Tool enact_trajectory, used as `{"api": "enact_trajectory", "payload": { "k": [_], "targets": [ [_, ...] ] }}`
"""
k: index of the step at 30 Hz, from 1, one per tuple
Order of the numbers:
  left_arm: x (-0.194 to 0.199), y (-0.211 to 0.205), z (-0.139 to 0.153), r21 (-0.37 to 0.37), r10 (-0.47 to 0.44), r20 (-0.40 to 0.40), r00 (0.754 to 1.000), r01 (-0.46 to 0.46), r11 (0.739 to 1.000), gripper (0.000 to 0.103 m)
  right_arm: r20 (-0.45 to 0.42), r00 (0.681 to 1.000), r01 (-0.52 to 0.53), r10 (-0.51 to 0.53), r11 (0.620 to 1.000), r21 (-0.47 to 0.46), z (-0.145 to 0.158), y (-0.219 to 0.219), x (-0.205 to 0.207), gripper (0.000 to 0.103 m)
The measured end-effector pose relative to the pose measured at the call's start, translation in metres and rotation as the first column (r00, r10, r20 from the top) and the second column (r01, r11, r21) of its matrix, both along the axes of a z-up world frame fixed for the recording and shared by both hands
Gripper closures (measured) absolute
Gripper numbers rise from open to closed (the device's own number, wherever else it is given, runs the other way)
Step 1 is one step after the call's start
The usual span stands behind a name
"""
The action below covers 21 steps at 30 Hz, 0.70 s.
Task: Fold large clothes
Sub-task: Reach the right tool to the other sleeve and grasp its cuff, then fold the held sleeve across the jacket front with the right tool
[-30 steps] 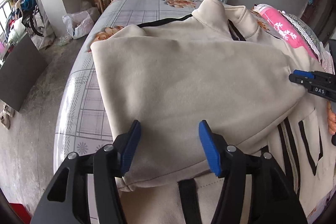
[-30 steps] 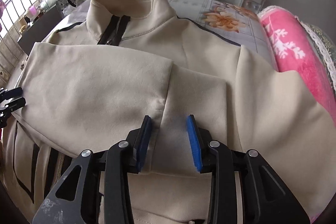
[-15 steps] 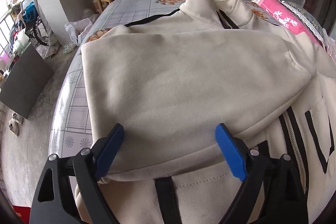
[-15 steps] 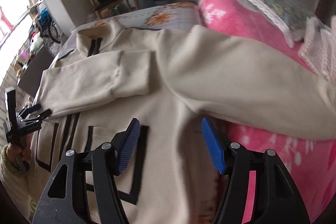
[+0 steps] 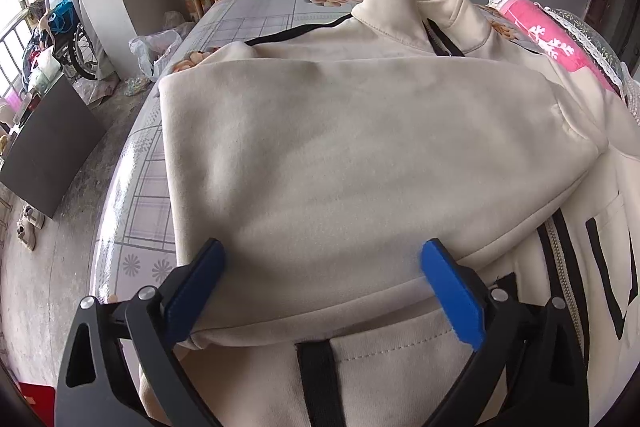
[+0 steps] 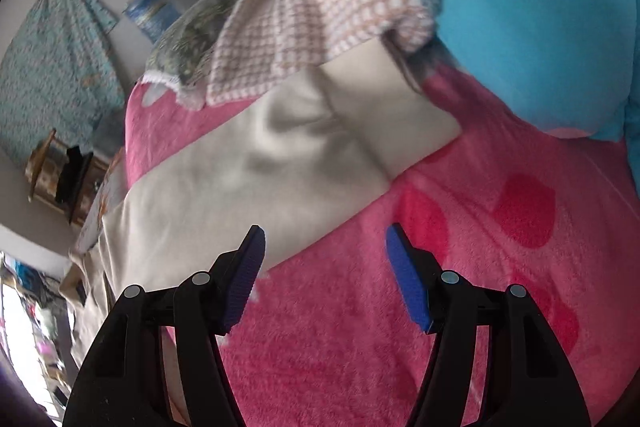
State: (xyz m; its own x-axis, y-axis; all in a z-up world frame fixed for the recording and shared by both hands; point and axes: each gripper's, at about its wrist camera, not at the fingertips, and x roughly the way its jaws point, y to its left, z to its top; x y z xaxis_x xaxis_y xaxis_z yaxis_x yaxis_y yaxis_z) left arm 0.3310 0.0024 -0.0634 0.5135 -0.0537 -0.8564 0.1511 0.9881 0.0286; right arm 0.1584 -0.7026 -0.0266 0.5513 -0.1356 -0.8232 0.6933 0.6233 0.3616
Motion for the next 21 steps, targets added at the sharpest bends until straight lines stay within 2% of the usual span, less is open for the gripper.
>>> {"api": "enact_trajectory", "payload": {
  "k": [4,9,12,14,16,18,21],
  "targets": [
    [0.001,0.0,0.0,0.001,-0.005,-0.009,1.0,0.005,1.0,0.006,0.043,0.993,0.108,-0.112,0.989,0.099,-0.014,-0.039,-0.01,0.043],
    [0.002,0.0,0.0,0.0,-0.006,-0.01,1.0,0.006,1.0,0.006,0.091,0.976,0.186,-0.2,0.972,0.142,-0.02,-0.064,-0.016,0.047],
    [0.002,0.001,-0.001,0.0,-0.012,-0.008,1.0,0.012,1.0,0.006,0.089,0.968,0.222,-0.236,0.964,0.143,-0.023,-0.072,-0.014,0.059],
    [0.0,0.002,-0.001,-0.001,-0.016,-0.001,1.0,0.016,1.0,0.006,0.074,0.962,0.249,-0.261,0.958,0.14,-0.025,-0.074,-0.017,0.08],
    [0.001,0.003,-0.002,0.0,-0.013,-0.002,1.0,0.013,1.0,0.006,0.087,0.959,0.256,-0.269,0.958,0.132,-0.023,-0.074,-0.023,0.09],
    [0.001,0.002,-0.002,0.0,-0.016,-0.006,1.0,0.016,1.0,0.006,0.104,0.958,0.259,-0.269,0.961,0.101,-0.015,-0.071,-0.029,0.092],
    [0.001,0.002,-0.001,-0.002,-0.024,-0.007,1.0,0.024,1.0,0.006,0.123,0.967,0.227,-0.224,0.974,-0.006,0.011,-0.054,-0.026,0.093]
  ]
}}
